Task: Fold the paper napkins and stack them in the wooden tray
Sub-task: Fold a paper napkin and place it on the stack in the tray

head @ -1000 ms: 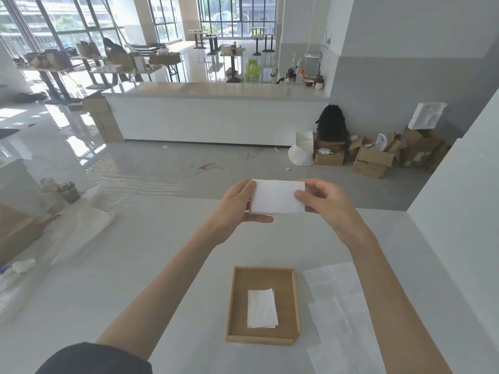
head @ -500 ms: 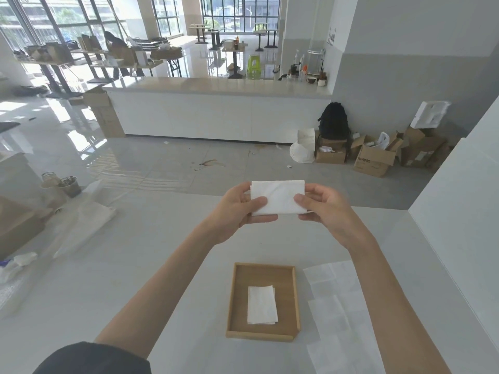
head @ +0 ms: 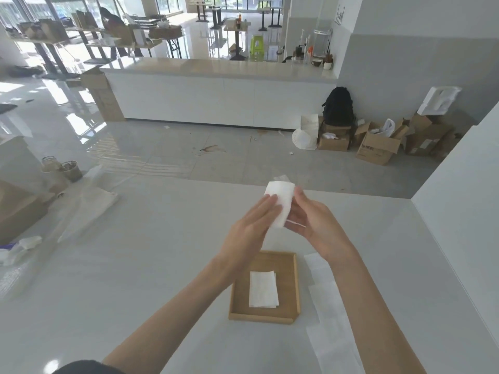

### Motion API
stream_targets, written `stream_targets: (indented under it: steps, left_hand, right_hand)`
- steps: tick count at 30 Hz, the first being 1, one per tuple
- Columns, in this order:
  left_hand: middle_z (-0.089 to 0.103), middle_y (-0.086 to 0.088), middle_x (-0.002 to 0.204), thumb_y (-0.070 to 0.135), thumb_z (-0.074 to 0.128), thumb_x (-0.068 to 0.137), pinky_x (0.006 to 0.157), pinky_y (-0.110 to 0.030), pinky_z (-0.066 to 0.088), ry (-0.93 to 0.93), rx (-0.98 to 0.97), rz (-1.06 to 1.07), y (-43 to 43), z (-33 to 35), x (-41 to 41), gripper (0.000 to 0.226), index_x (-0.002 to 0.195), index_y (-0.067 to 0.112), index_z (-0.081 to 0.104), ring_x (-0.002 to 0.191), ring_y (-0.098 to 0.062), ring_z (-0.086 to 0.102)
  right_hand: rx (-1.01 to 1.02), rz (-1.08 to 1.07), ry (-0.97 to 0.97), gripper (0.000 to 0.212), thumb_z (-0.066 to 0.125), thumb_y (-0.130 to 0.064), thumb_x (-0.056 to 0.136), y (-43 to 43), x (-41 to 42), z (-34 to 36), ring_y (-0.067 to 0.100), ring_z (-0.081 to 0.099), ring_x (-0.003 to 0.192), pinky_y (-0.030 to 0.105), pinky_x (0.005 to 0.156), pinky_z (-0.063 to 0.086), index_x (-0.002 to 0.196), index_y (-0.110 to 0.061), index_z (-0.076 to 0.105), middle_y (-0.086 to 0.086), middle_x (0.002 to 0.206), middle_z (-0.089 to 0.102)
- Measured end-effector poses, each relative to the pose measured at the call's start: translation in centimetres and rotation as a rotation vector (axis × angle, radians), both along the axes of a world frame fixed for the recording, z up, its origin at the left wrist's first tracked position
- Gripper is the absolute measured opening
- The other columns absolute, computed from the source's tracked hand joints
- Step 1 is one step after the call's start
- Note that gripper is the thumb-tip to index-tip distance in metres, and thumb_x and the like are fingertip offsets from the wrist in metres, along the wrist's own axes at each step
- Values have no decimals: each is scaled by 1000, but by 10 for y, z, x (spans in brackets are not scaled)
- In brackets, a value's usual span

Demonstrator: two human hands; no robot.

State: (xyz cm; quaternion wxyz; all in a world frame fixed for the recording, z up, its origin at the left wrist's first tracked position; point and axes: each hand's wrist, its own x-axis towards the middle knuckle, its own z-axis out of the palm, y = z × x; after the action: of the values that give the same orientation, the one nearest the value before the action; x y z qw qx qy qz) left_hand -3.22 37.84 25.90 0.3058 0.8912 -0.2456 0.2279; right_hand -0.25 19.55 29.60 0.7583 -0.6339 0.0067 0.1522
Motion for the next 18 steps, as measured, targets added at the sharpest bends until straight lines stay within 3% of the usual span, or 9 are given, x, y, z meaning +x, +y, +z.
stream_targets:
  steps: [2,5,7,9,11,14,18]
  left_hand:
    - [40,-16,157,-17,59,90,114,-36,39,-25,34,-29,-4,-14,-14,55,142,1,53,148,-35,33]
    - [18,-6,168,-7,41,91,120,-17,18,232,-241,-35,-1,-24,-31,69,155,17,36,156,-18,10]
    - [33,3,163,10,44,99,120,-26,28,526,-646,-10,3,-25,-34,60,154,29,33,150,-7,28]
    - [62,1,141,28,56,102,99,-28,52,838,-977,-3,8,-24,-26,45,145,32,41,123,-7,62]
    - [77,-5,115,30,62,100,77,-26,59,929,-991,-6,11,-27,-14,36,134,22,55,100,-16,75]
    - [80,-4,97,24,67,95,77,-34,59,856,-946,78,12,-36,3,18,111,16,70,90,-20,77]
    - [79,1,84,19,66,97,68,-28,60,838,-932,171,13,-64,23,7,101,17,70,79,-14,75]
  right_hand:
    - [54,-69,-22,32,59,-29,103,6,-2,-9,23,74,101,29,81,61,116,-4,74,9,108,79]
    - [37,-131,-36,24,62,-19,101,3,-2,-22,21,74,96,28,79,61,113,-3,74,7,104,79]
    - [-5,-119,-37,23,63,-20,100,-1,-2,-28,20,75,96,27,79,60,114,-6,75,6,106,80]
    - [-57,-87,-21,24,64,-21,100,-2,-1,-35,23,76,99,28,81,59,116,-7,74,7,110,79]
    - [-104,-48,-10,24,63,-22,100,0,1,-43,25,76,100,29,81,60,117,-8,74,7,109,80]
    - [-130,-40,-16,25,62,-23,102,9,7,-57,24,76,101,33,84,62,121,-11,71,6,110,79]
    - [-183,-51,-5,40,65,-22,99,15,14,-93,16,76,97,35,80,64,137,-33,58,-1,110,78]
